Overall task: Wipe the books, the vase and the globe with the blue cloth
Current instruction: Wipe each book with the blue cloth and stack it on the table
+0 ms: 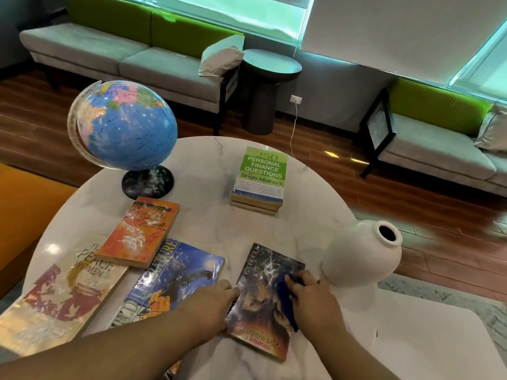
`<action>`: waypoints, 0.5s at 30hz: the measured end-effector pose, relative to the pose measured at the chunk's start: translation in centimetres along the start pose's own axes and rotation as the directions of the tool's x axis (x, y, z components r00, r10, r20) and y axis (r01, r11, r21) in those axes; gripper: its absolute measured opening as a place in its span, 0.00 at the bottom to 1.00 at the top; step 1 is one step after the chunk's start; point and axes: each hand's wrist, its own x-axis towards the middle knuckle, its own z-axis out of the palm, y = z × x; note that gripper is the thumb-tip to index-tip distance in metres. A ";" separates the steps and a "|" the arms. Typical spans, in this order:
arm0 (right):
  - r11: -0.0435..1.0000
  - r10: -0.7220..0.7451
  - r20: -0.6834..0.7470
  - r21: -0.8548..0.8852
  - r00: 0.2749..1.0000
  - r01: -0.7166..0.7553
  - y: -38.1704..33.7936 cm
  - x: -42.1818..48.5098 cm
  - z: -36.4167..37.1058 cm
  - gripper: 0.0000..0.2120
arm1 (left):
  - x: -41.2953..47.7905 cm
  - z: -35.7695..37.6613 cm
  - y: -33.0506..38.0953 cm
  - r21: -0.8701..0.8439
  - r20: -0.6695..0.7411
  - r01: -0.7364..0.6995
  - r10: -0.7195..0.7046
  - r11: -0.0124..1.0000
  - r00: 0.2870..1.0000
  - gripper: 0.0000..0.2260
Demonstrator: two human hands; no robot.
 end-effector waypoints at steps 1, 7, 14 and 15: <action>0.999 0.026 -0.006 -0.031 1.000 -0.026 -0.2 0.5 -0.2 0.22 | 0.0 0.0 0.0 -0.004 -0.004 0.002 -0.002 1.000 1.000 0.28; 0.988 -0.155 0.048 0.026 0.987 0.154 -1.8 -1.2 -0.2 0.19 | -0.1 0.1 0.0 -0.005 0.002 0.003 -0.003 1.000 1.000 0.30; 0.992 -0.126 0.040 -0.027 0.991 0.127 -3.4 -0.3 -0.8 0.20 | 0.0 0.2 -0.1 0.009 -0.005 0.009 -0.009 1.000 1.000 0.27; 0.985 -0.172 0.073 -0.015 0.982 0.173 -3.7 -0.7 -0.8 0.19 | 0.1 0.3 -0.1 0.008 0.000 0.010 -0.010 1.000 1.000 0.27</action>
